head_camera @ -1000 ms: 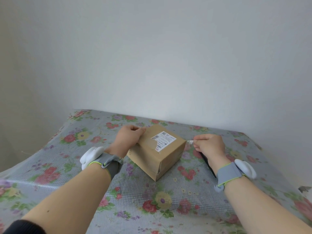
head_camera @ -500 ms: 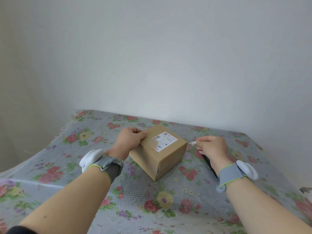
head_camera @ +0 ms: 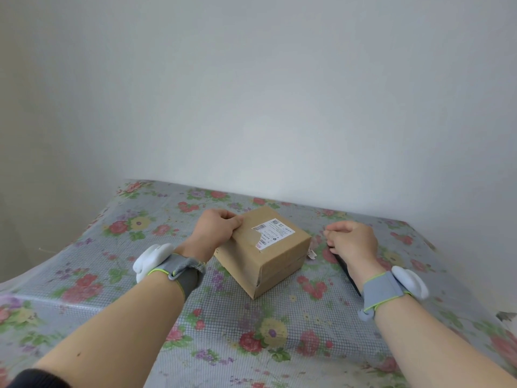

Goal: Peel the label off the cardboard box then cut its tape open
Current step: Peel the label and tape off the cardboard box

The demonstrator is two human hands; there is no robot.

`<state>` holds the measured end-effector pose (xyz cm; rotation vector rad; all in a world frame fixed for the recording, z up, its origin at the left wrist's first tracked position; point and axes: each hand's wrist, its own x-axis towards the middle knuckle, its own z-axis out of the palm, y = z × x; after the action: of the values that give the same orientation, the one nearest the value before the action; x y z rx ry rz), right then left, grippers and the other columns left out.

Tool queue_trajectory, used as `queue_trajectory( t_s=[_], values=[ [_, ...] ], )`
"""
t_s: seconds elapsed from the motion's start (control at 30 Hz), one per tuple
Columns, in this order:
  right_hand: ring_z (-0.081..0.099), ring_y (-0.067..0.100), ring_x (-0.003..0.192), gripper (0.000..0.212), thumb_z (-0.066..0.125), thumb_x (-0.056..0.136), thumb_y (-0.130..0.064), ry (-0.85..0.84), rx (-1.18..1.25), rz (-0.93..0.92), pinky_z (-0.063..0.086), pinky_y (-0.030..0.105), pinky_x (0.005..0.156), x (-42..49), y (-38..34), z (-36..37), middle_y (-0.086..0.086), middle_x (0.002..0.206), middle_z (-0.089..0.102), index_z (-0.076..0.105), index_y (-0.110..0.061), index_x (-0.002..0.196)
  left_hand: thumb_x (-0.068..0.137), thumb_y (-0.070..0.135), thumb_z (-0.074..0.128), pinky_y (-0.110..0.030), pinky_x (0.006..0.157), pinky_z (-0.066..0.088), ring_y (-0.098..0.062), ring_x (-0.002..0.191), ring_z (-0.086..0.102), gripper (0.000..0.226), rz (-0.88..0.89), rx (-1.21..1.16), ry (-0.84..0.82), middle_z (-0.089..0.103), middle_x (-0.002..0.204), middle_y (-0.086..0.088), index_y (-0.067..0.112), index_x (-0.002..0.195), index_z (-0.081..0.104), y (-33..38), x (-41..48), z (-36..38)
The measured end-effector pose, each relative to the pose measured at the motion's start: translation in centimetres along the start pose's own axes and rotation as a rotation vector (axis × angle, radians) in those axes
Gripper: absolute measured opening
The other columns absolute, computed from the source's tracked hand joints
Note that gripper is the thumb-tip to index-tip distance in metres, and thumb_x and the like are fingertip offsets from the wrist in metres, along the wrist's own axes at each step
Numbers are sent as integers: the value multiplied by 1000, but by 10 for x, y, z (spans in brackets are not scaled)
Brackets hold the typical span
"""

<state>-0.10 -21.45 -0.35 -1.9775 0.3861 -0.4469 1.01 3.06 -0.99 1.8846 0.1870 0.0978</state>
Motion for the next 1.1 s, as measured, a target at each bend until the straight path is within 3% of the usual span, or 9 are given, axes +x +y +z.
queue_trajectory(
  t_s=[0.17, 0.27, 0.37, 0.57, 0.9, 1.03, 1.1],
  values=[
    [62, 16, 90, 15, 65, 84, -16, -201, -114, -258, 44, 26, 75, -12, -29, 19, -3, 99, 70, 69, -31, 81, 91, 25, 62, -21, 59, 43, -12, 72, 55, 20, 2, -15, -5, 64, 84, 0, 10, 100, 70, 1, 1, 0],
    [53, 16, 117, 20, 59, 89, -22, -352, -346, -375, 36, 22, 86, -18, -40, 33, -4, 123, 62, 69, -27, 106, 91, 24, 61, -20, 59, 44, -12, 72, 56, 19, 3, -24, -9, 65, 84, -1, 10, 100, 70, 1, 1, -1],
    [46, 19, 127, 28, 54, 93, -22, -421, -421, -404, 34, 24, 96, -21, -42, 43, -1, 136, 54, 63, -26, 120, 91, 24, 61, -21, 62, 46, -14, 74, 58, 19, 8, -20, -22, 68, 89, -5, 10, 100, 71, 0, 1, -2],
    [60, 26, 107, 22, 53, 93, -21, -411, -466, -395, 38, 24, 76, -20, -43, 45, 1, 134, 54, 63, -25, 113, 91, 24, 61, -27, 72, 47, -15, 75, 59, 21, 14, -21, -26, 67, 90, -6, 8, 100, 71, -2, 2, 0],
    [62, 20, 93, 13, 54, 91, -14, -400, -406, -361, 44, 25, 73, -12, -41, 55, 2, 108, 64, 63, -22, 95, 91, 23, 61, -19, 62, 46, -9, 68, 57, 21, 34, -15, -29, 67, 86, -3, 8, 101, 70, -5, 1, -2],
    [59, 16, 103, 22, 53, 92, -14, -386, -376, -384, 43, 23, 85, -14, -36, 56, 0, 114, 64, 63, -20, 109, 92, 24, 61, -18, 60, 44, -8, 68, 56, 20, 31, -12, -28, 66, 83, 0, 9, 101, 70, -5, 1, 0],
    [59, 11, 99, 24, 52, 92, -14, -368, -379, -411, 41, 20, 83, -16, -35, 56, -2, 114, 66, 66, -20, 111, 91, 24, 61, -18, 60, 45, -9, 68, 57, 21, 32, -6, -25, 67, 86, -3, 8, 101, 70, -5, 2, 0]
  ],
)
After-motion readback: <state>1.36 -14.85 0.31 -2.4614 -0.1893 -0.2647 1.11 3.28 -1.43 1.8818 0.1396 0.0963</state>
